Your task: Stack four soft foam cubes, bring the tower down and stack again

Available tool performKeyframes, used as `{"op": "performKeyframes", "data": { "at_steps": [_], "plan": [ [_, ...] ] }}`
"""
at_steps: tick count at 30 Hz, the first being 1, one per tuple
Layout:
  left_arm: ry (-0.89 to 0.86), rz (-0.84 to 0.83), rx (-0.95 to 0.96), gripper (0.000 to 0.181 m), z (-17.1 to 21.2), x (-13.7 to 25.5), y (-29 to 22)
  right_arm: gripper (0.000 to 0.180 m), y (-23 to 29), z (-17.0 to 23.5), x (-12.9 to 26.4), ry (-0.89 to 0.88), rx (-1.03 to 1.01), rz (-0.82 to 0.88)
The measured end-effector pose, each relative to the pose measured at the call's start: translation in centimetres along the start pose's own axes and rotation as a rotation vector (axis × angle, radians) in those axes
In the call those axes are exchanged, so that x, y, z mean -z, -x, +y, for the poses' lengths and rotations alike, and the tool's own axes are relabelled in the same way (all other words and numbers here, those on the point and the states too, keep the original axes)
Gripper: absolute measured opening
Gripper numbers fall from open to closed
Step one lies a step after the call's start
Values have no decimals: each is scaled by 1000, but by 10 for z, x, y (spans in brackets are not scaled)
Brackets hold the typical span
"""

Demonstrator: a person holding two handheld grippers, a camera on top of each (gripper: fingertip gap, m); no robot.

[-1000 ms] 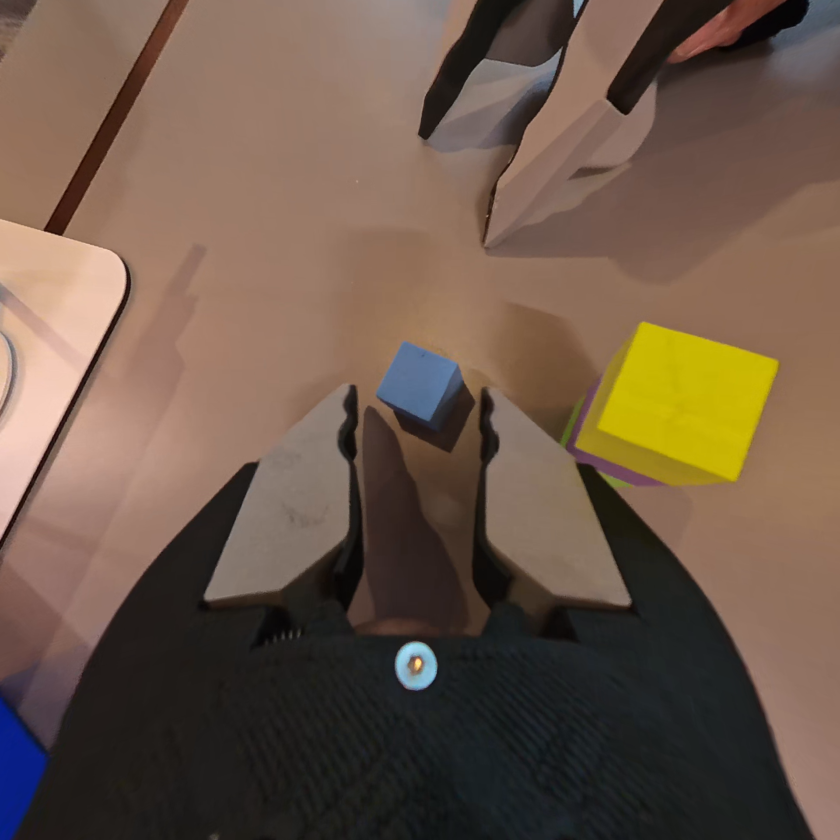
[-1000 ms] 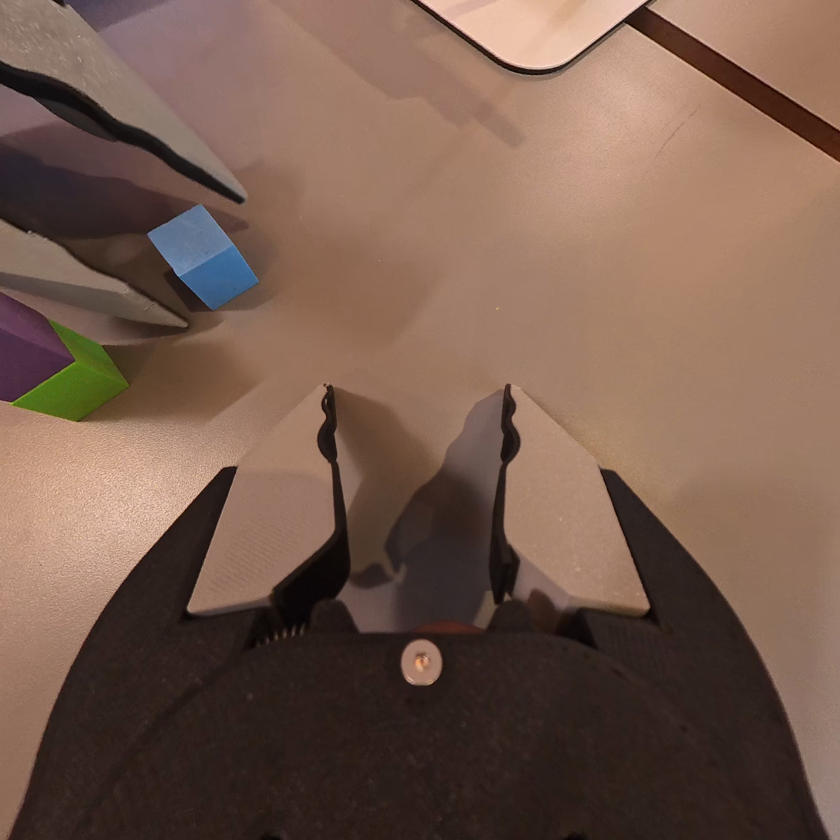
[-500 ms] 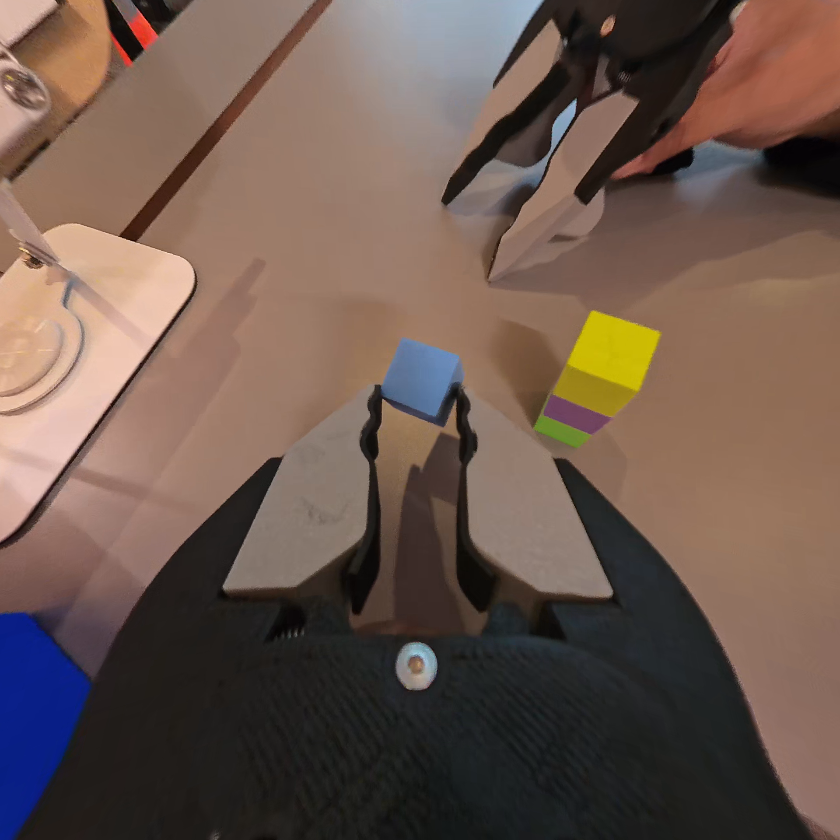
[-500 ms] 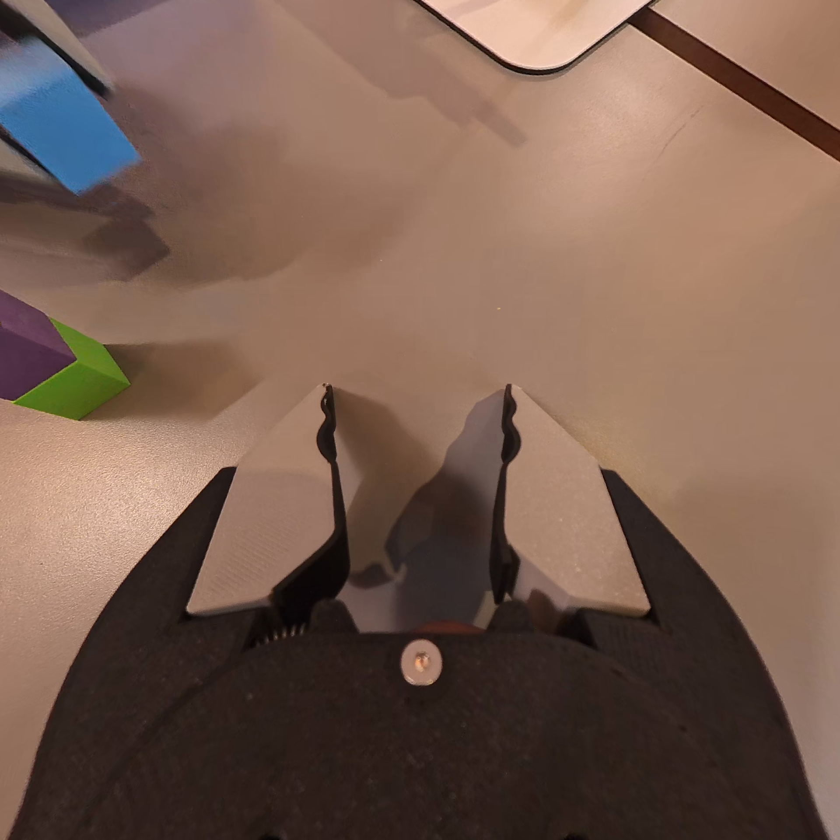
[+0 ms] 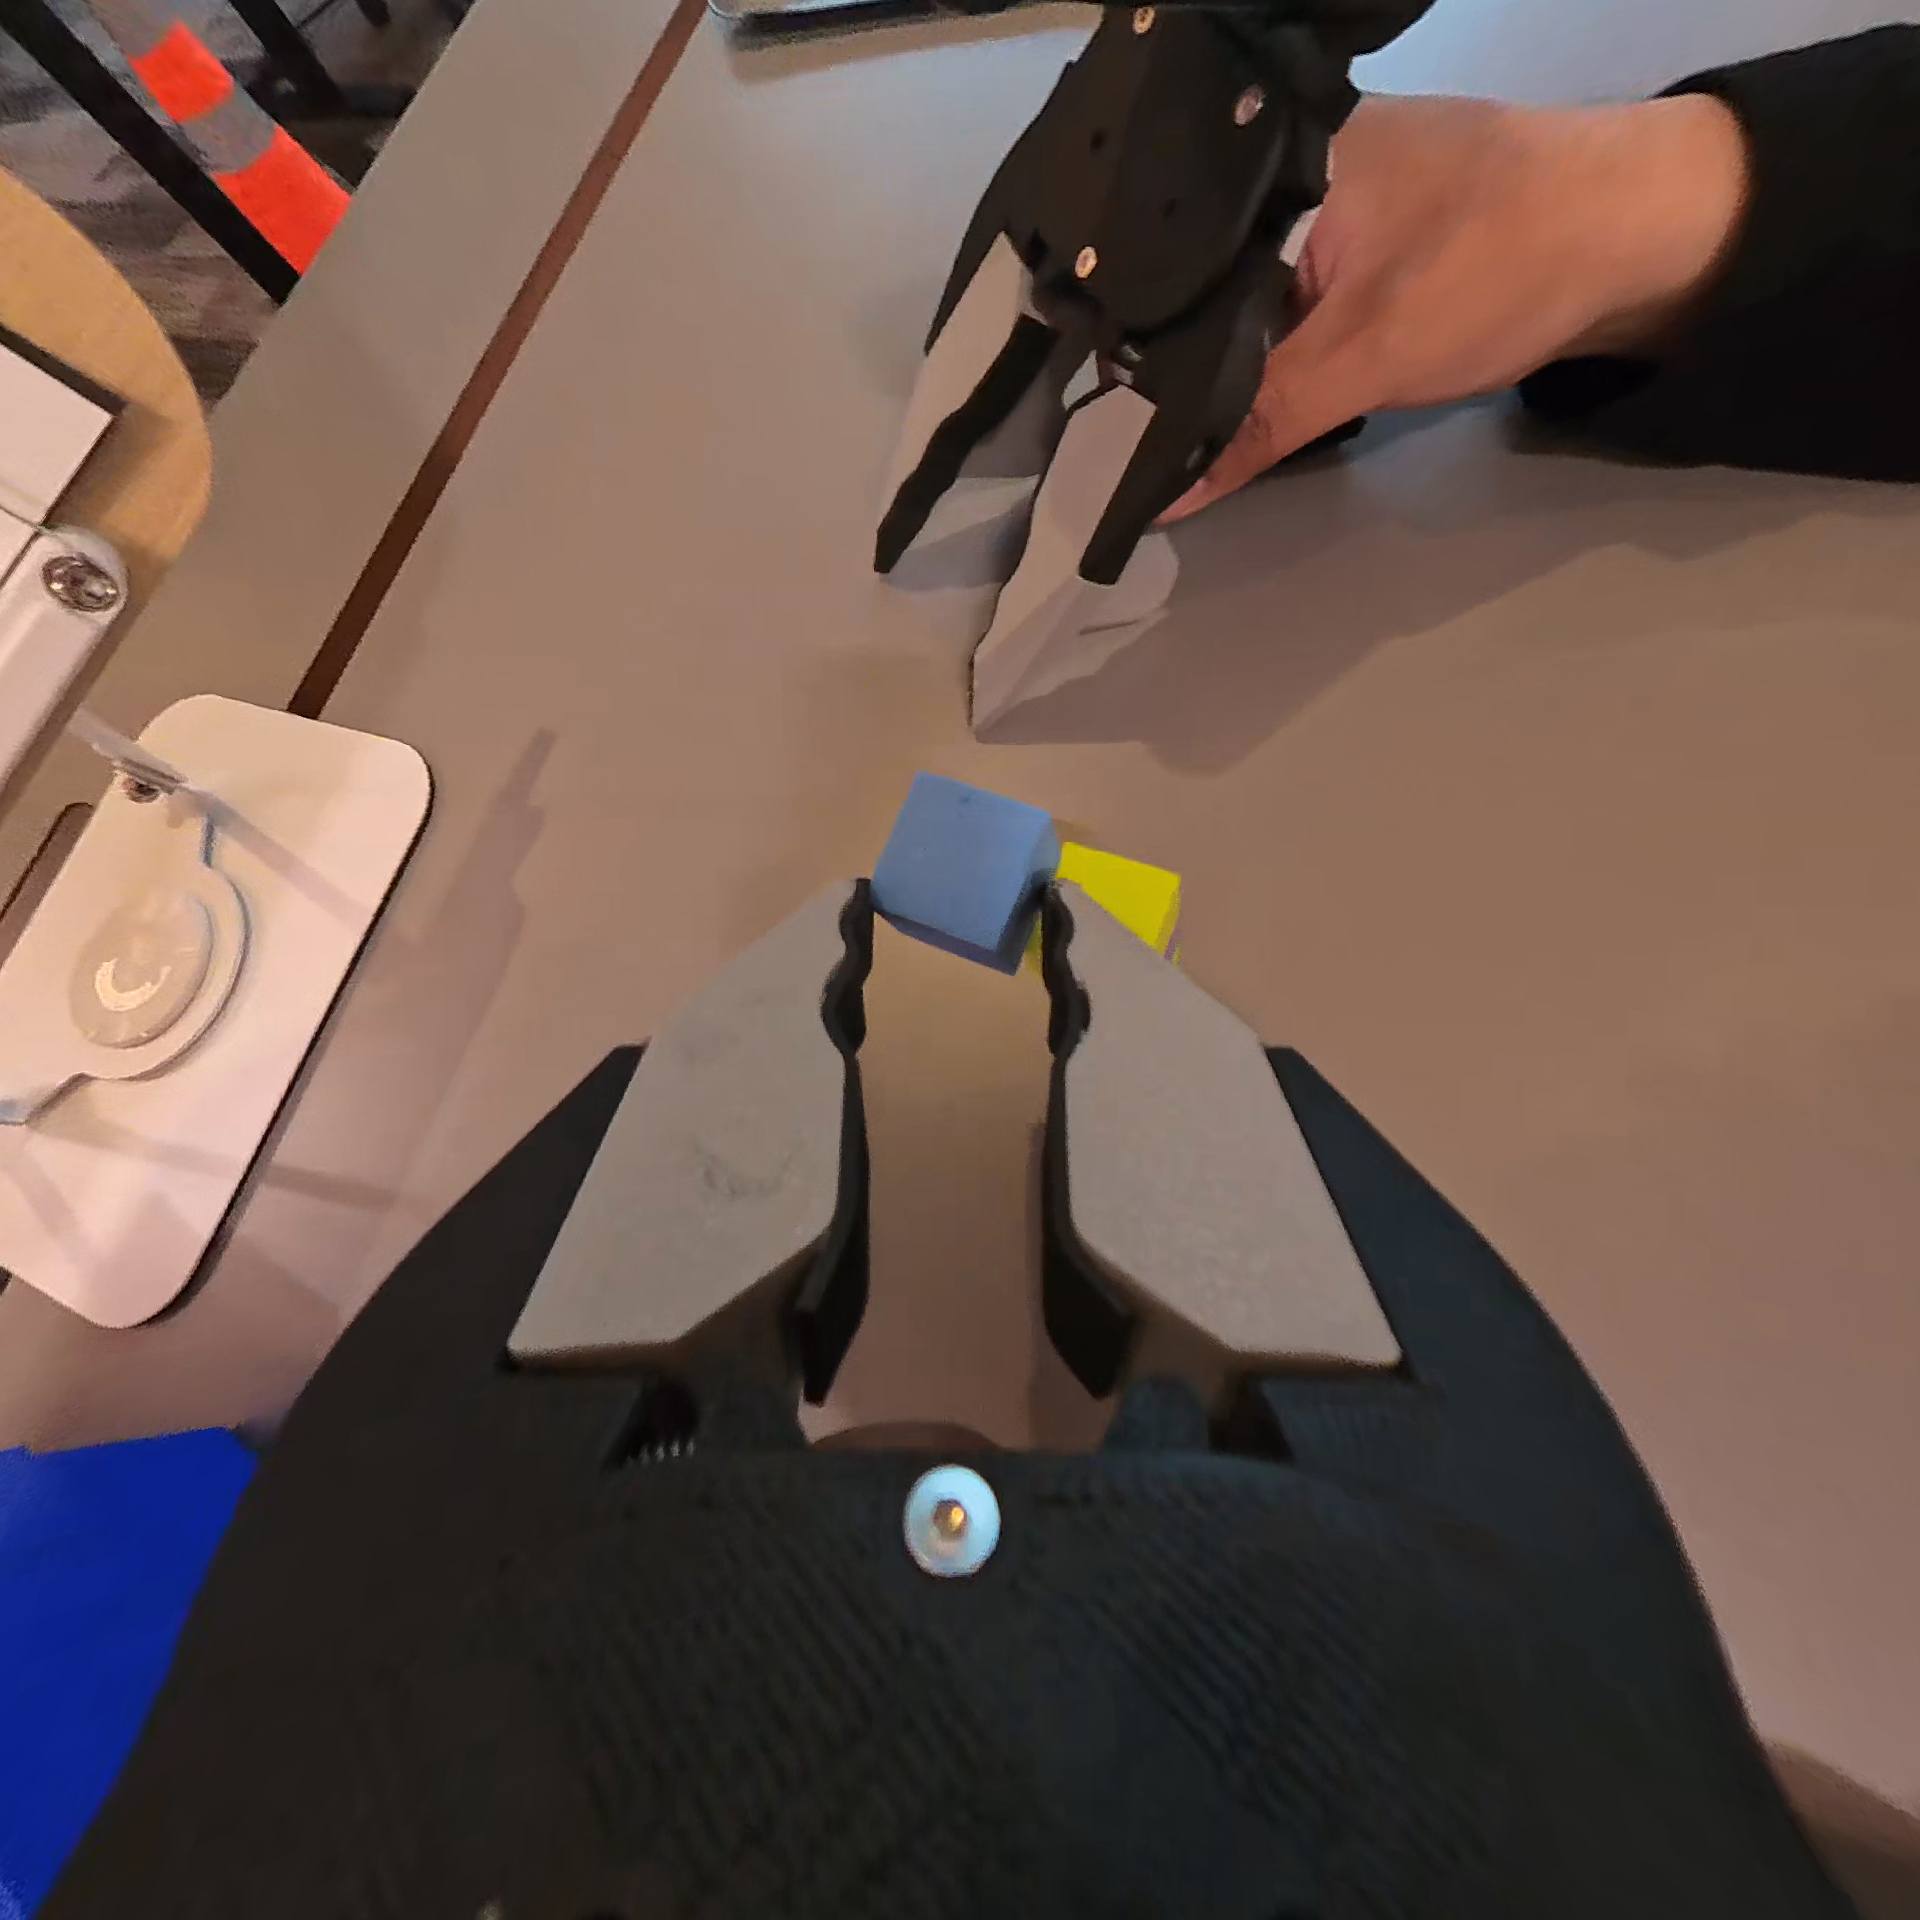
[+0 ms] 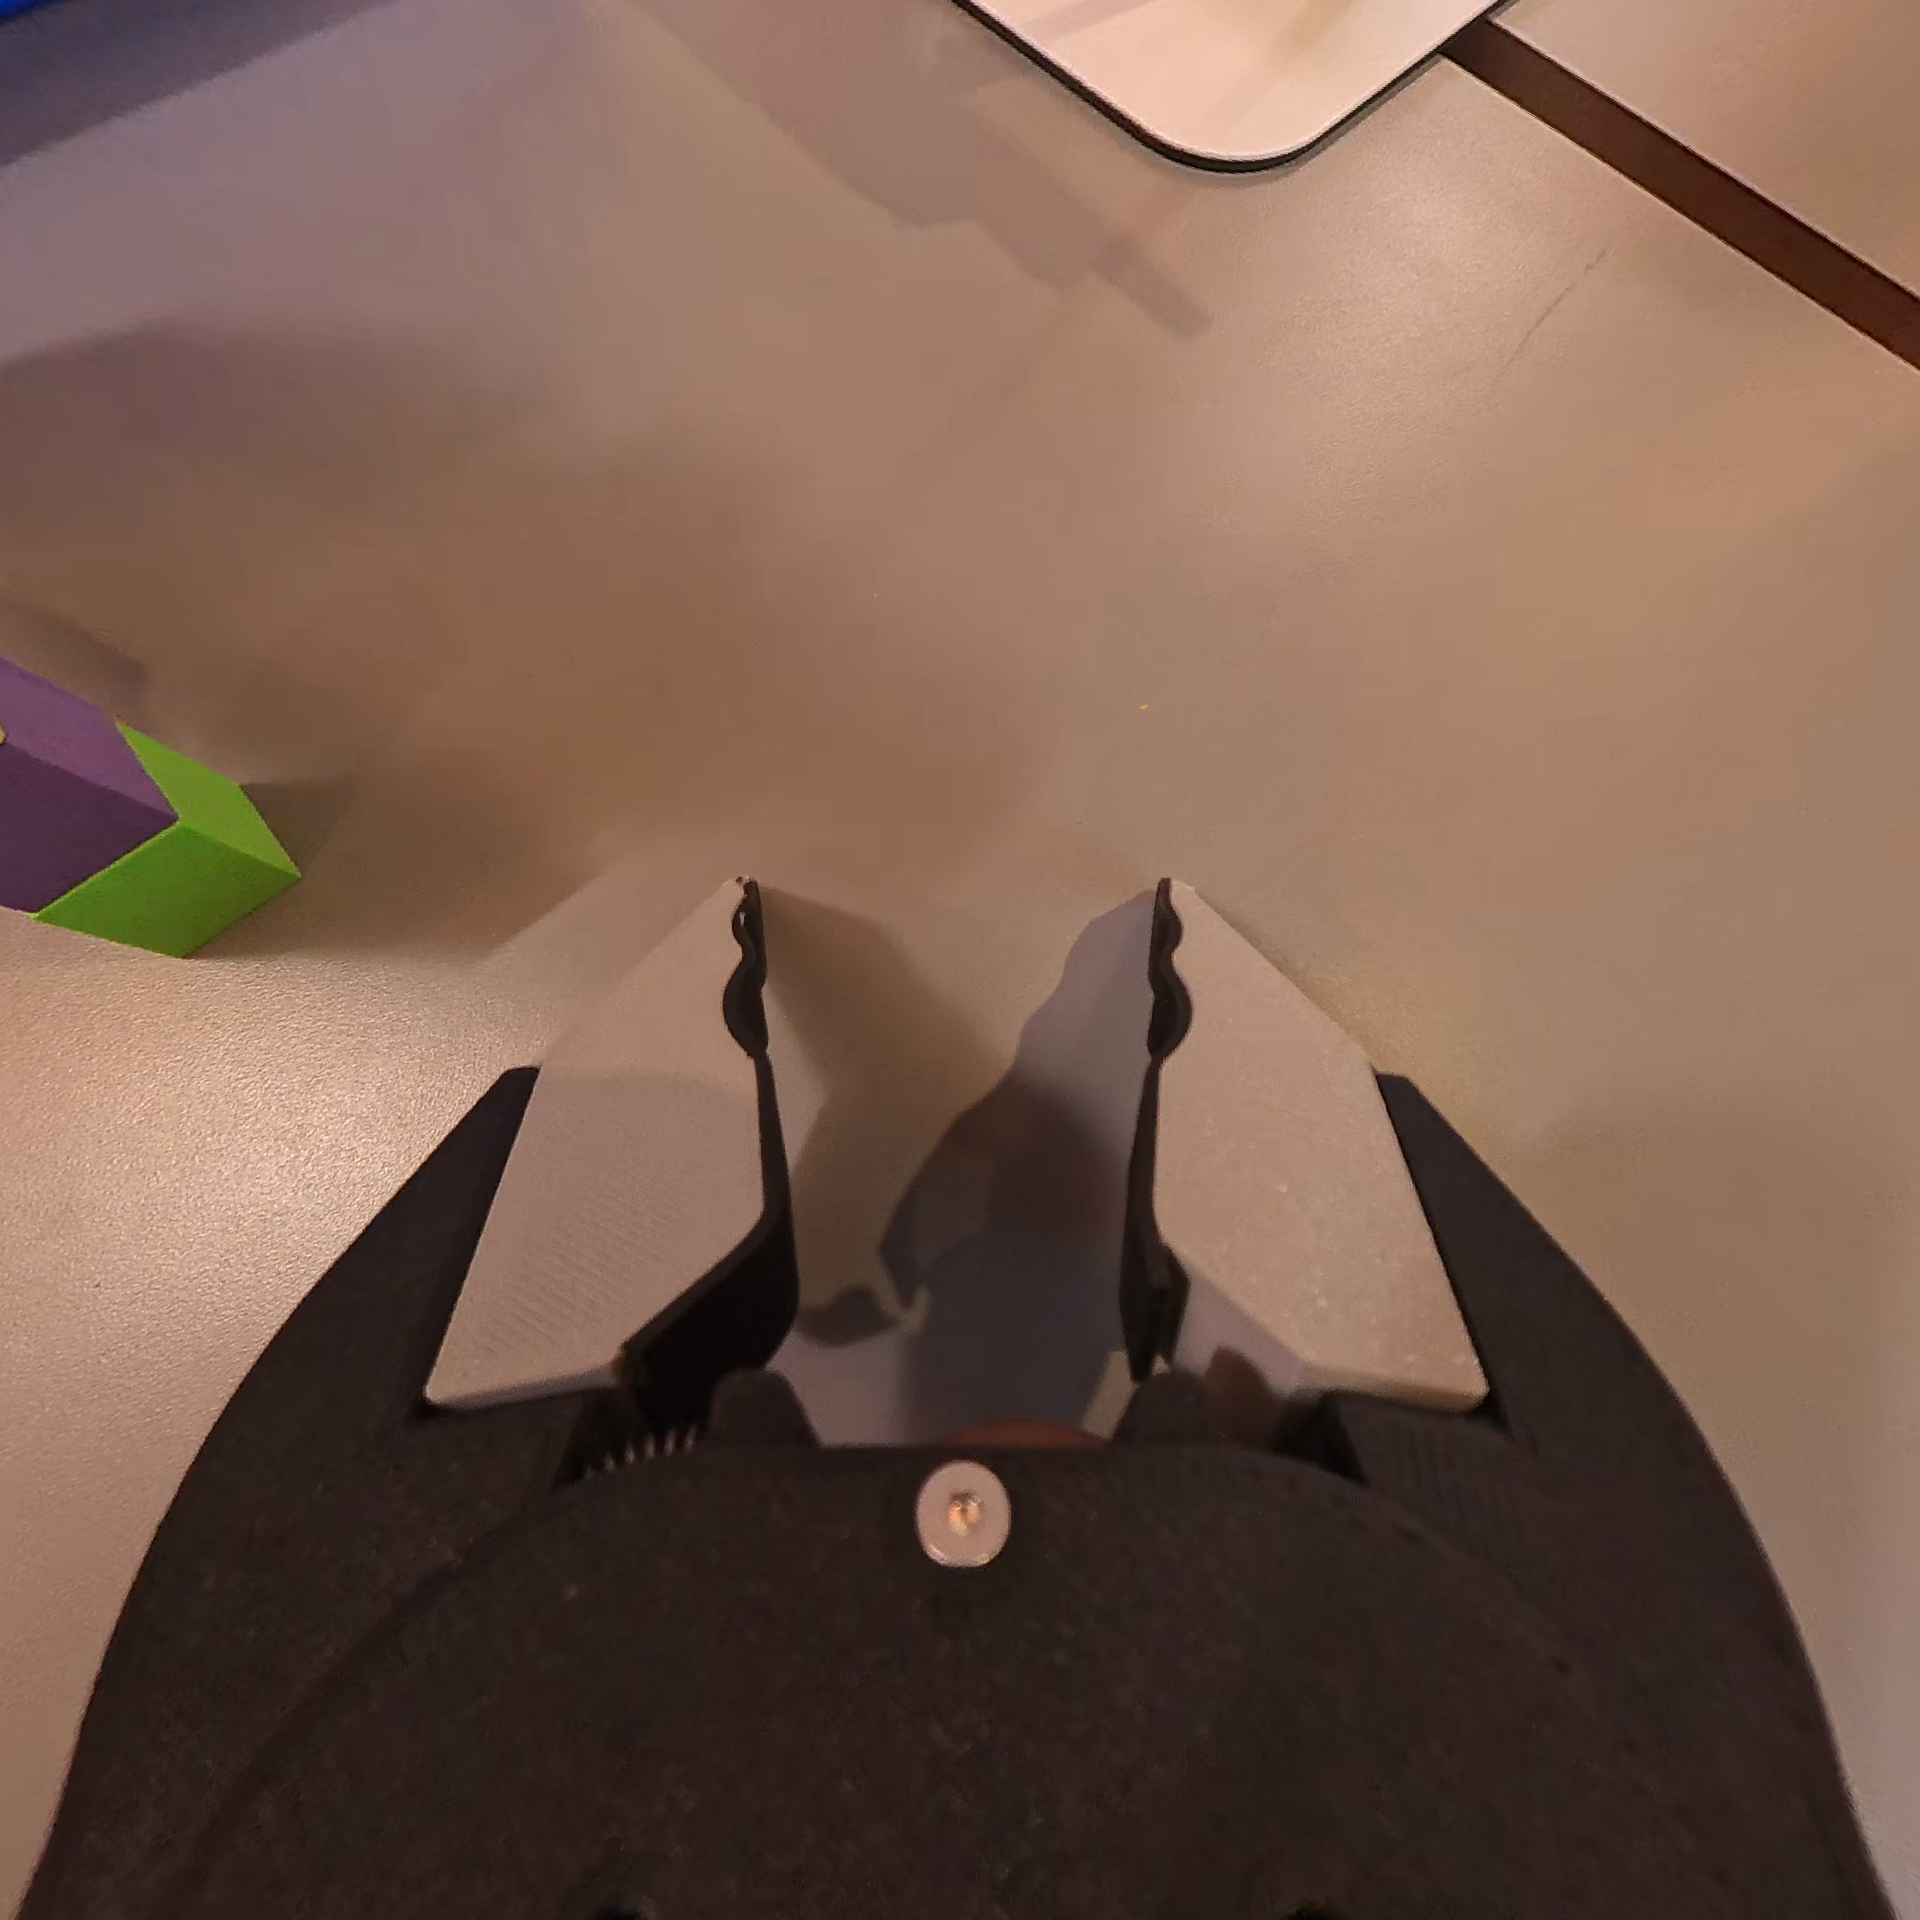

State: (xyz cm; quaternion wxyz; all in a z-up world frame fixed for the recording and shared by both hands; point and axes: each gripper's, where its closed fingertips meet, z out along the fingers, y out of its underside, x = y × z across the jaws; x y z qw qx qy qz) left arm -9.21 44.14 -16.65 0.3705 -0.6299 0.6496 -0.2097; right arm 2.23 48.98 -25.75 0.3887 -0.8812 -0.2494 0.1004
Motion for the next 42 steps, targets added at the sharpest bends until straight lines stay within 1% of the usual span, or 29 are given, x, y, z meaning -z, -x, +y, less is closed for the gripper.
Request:
{"op": "performKeyframes", "data": {
  "at_steps": [15, 42],
  "plan": [
    [10, 5, -45, 30, -8, 2, -14, 72, 0, 0, 0, 0, 0, -1],
    [43, -12, -36, 30, 1, 0, -19, 72, 0, 0, 0, 0, 0, -1]
  ]
}}
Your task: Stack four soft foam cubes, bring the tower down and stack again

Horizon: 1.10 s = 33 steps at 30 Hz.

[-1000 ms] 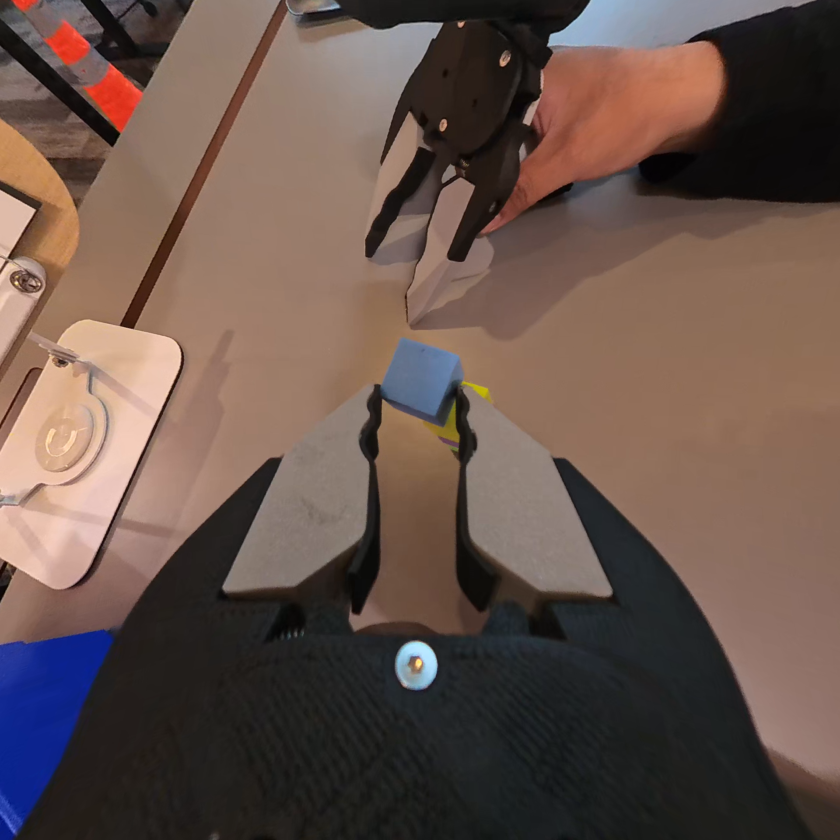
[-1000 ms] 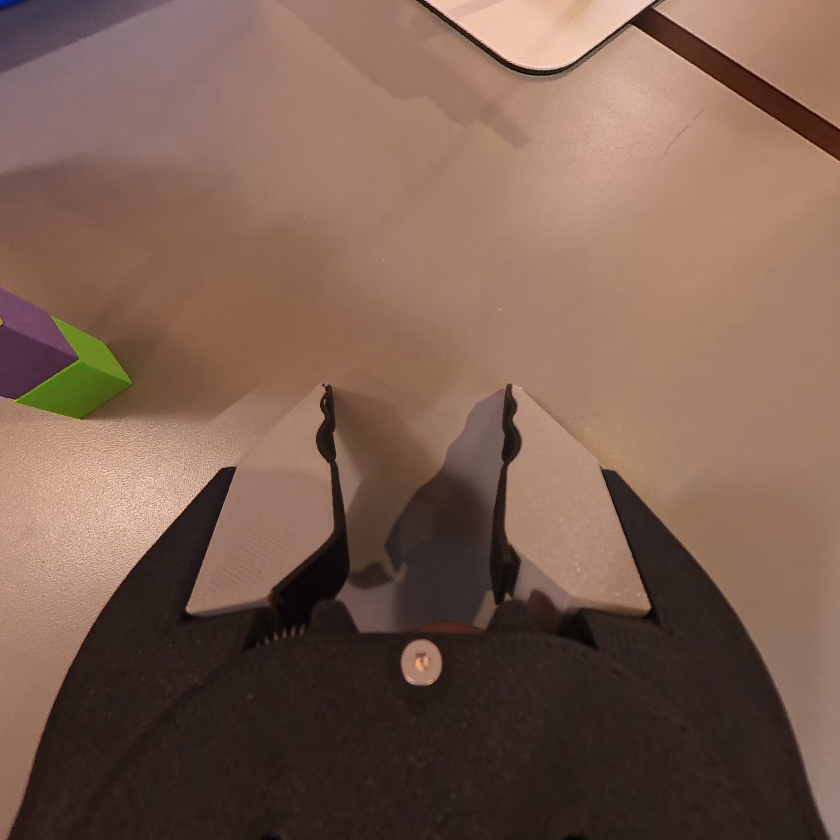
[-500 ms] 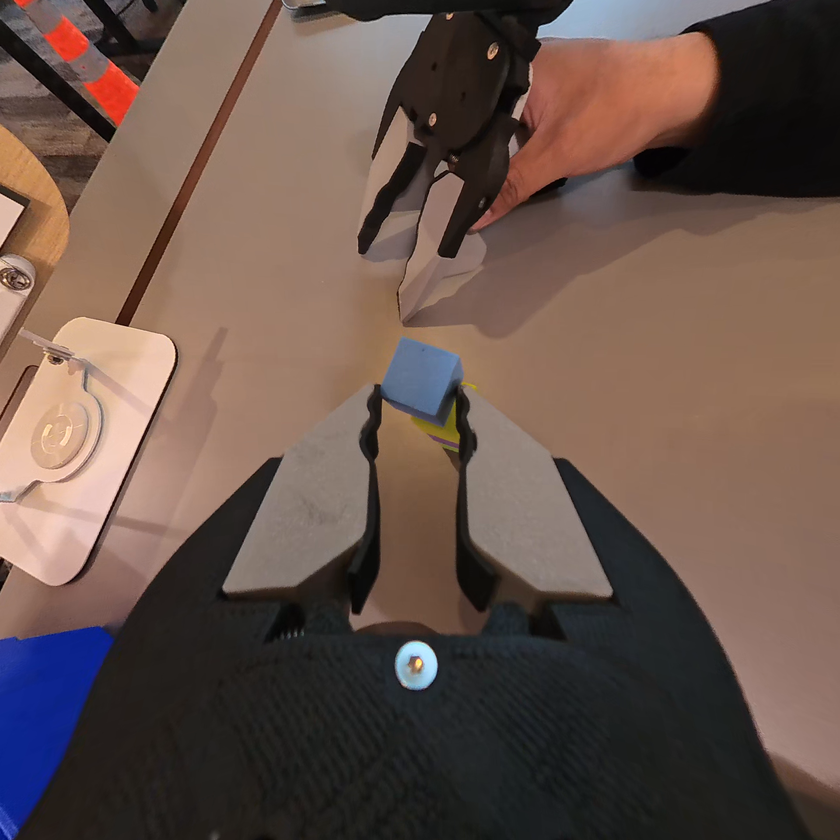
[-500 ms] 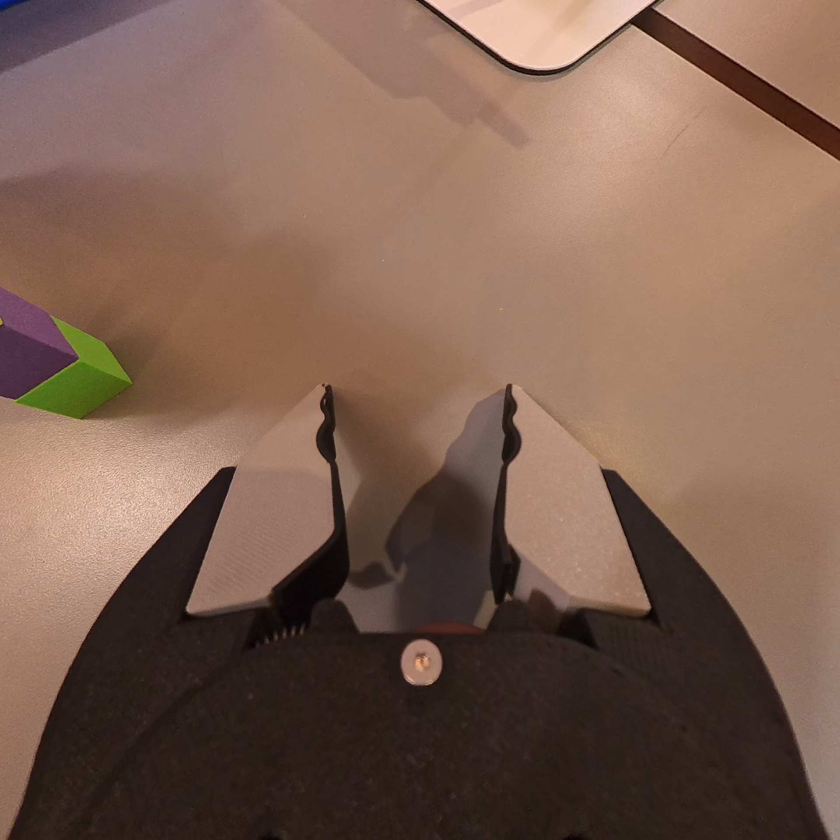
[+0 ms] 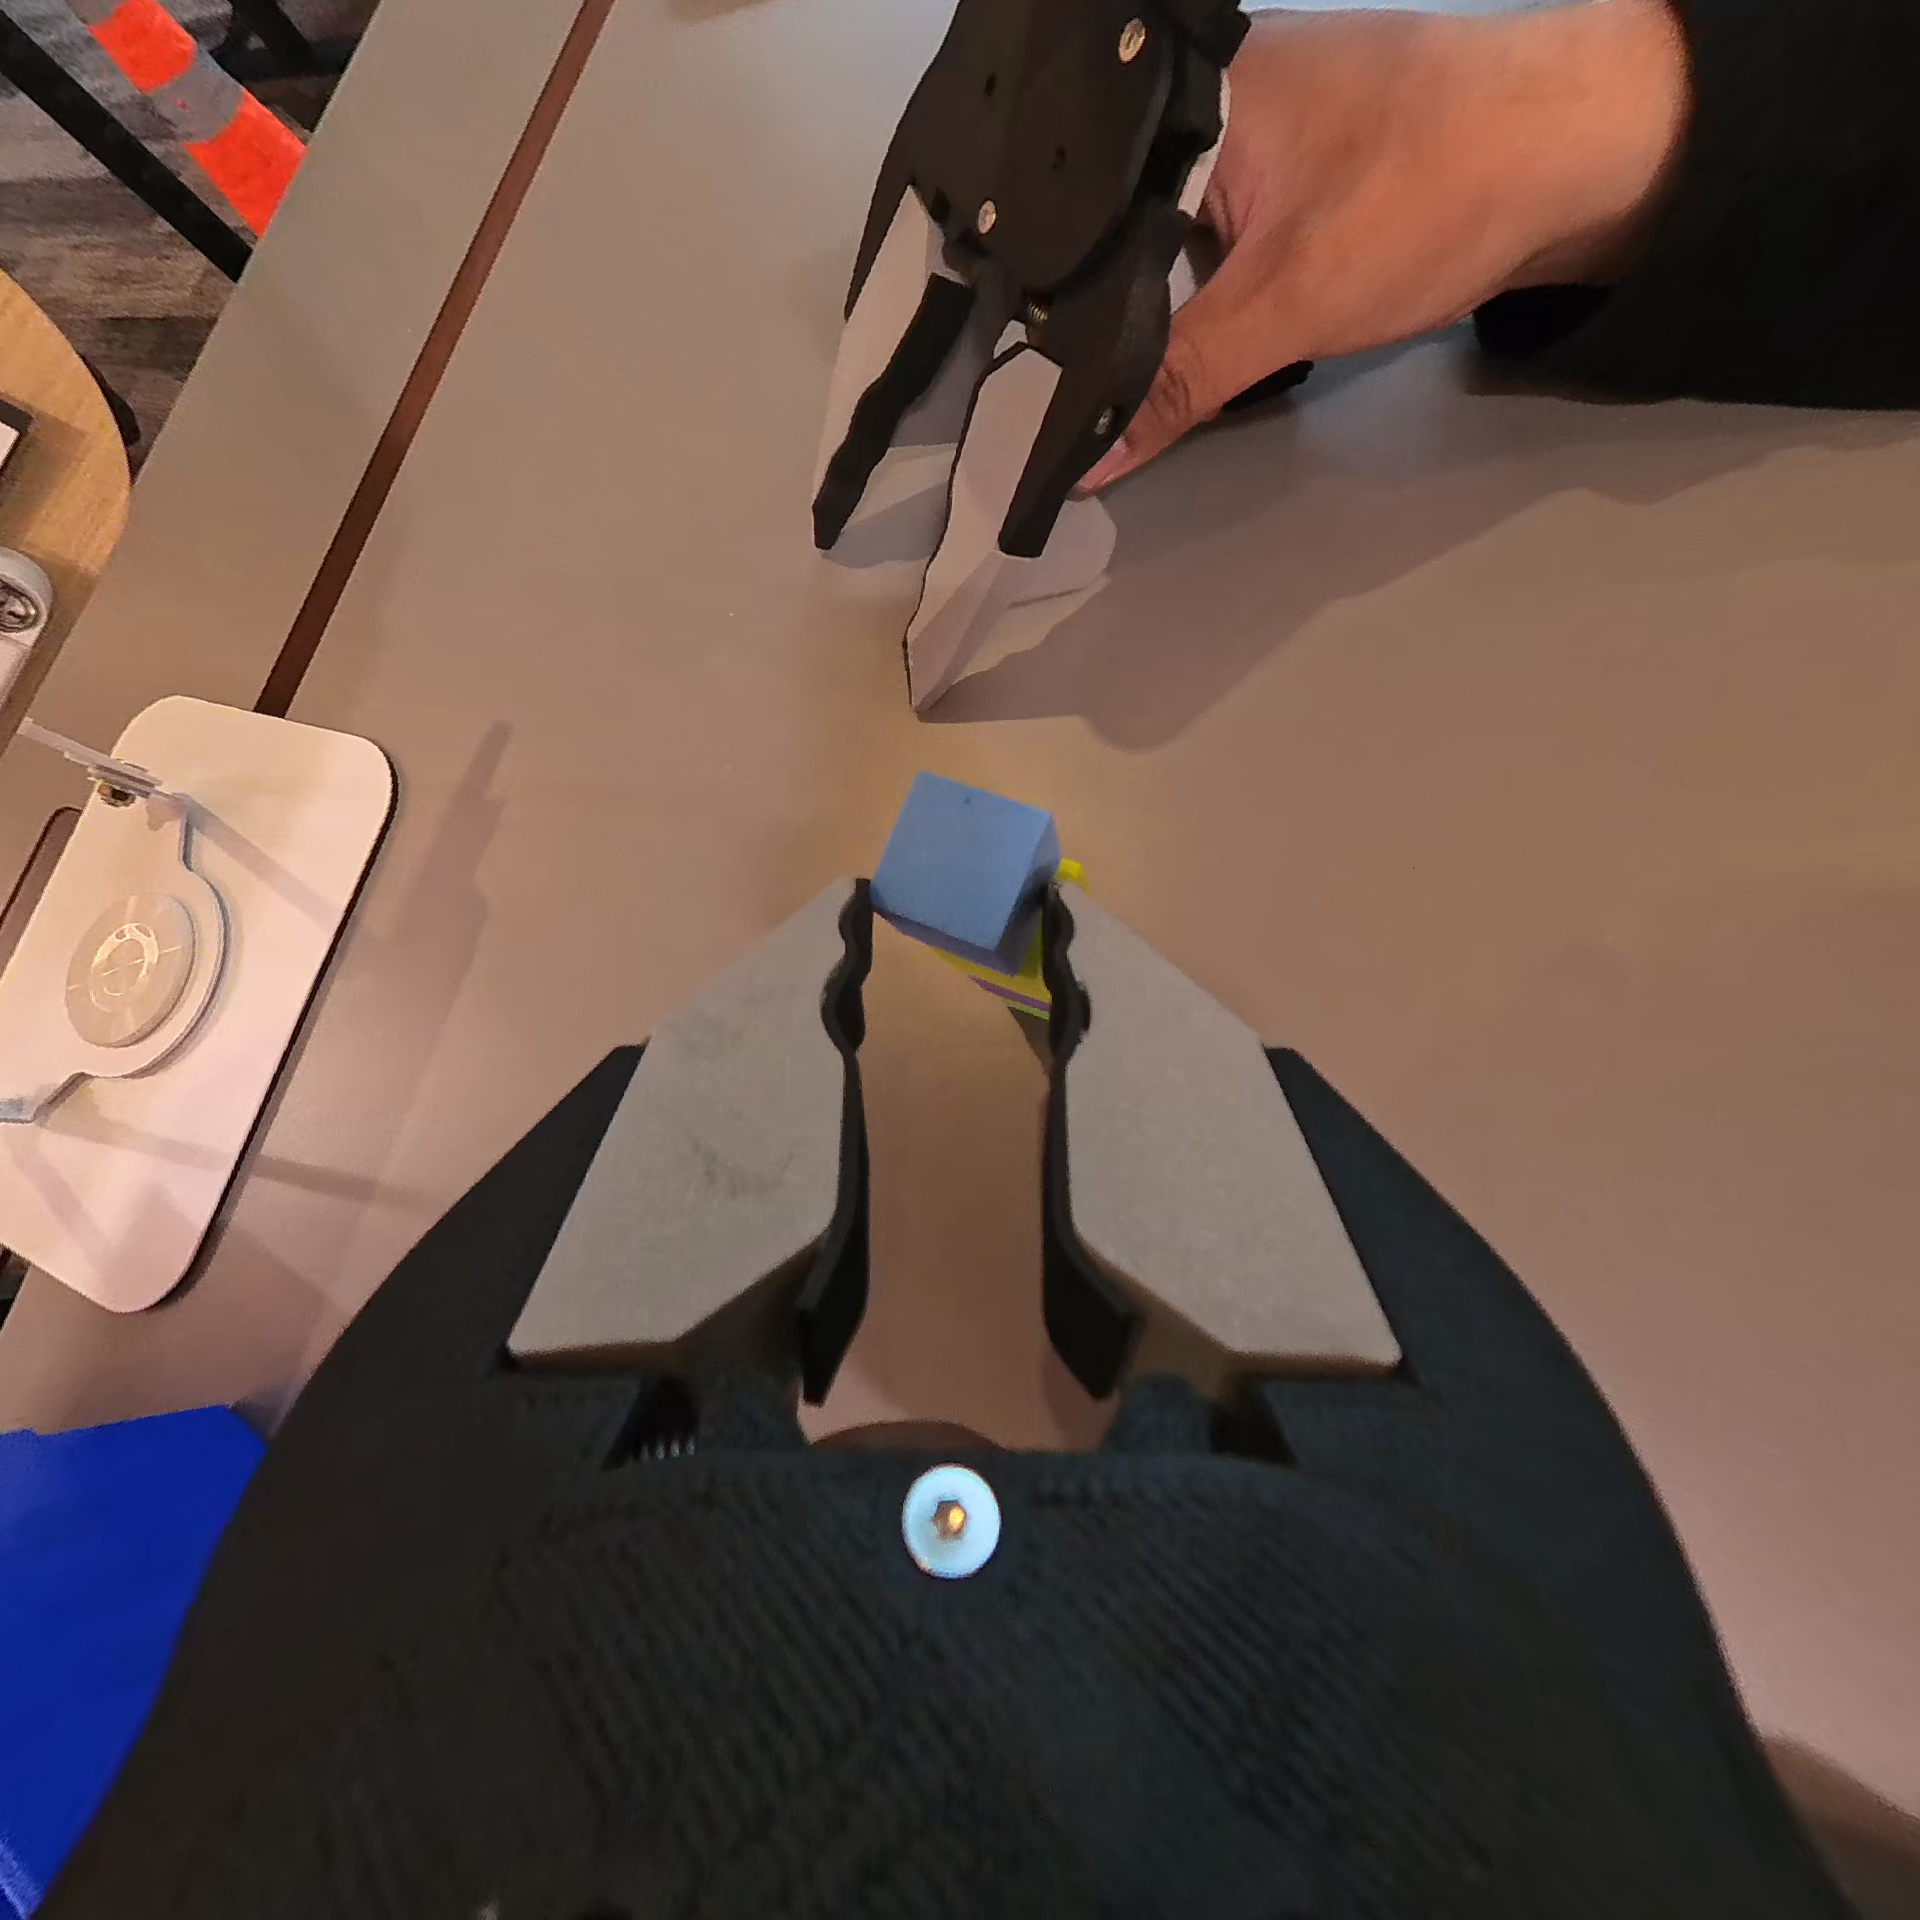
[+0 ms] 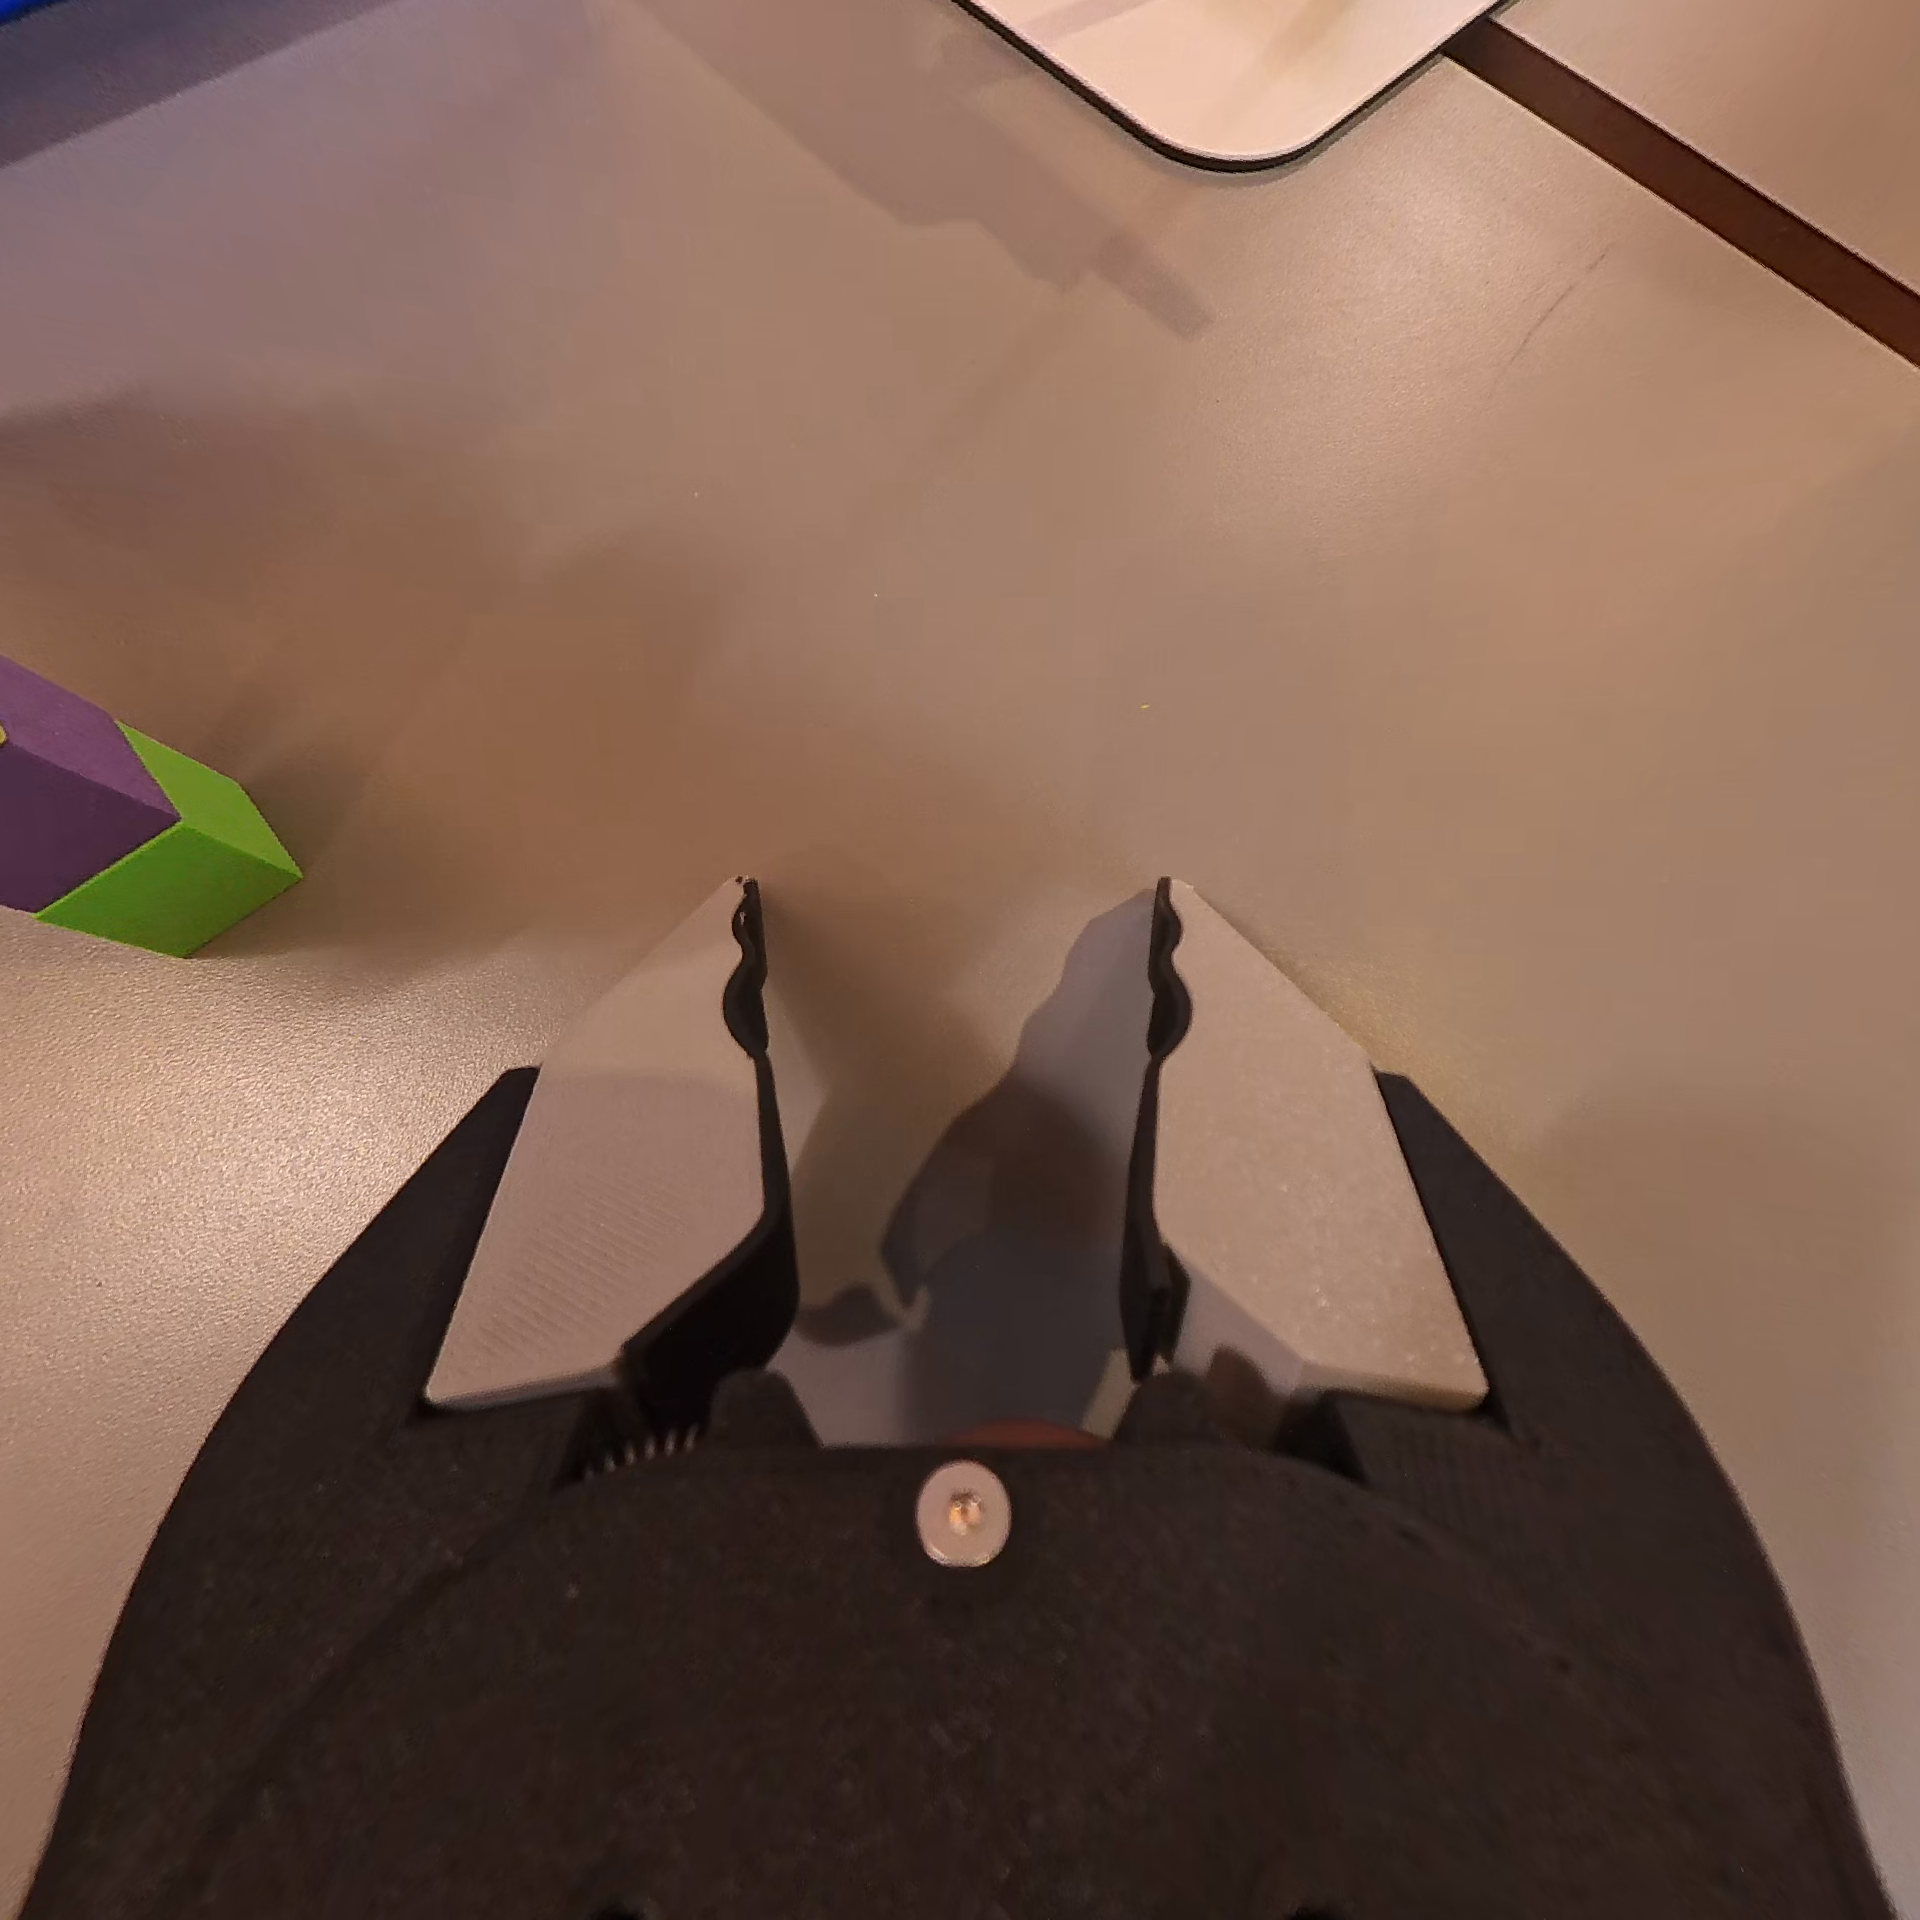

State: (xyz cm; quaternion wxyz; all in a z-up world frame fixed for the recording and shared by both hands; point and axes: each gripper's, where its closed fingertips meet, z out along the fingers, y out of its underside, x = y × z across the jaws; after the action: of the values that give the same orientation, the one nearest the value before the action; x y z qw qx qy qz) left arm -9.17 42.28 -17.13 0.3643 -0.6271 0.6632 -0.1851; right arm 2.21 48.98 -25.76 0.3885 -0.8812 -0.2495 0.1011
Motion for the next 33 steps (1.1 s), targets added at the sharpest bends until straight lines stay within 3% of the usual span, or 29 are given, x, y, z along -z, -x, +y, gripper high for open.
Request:
{"op": "performKeyframes", "data": {
  "at_steps": [28, 33],
  "plan": [
    [13, 5, 7, 31, 2, -3, -4, 72, 0, 0, 0, 0, 0, 0],
    [4, 4, 19, 44, 1, -3, -4, 72, 0, 0, 0, 0, 0, 0]
  ]
}}
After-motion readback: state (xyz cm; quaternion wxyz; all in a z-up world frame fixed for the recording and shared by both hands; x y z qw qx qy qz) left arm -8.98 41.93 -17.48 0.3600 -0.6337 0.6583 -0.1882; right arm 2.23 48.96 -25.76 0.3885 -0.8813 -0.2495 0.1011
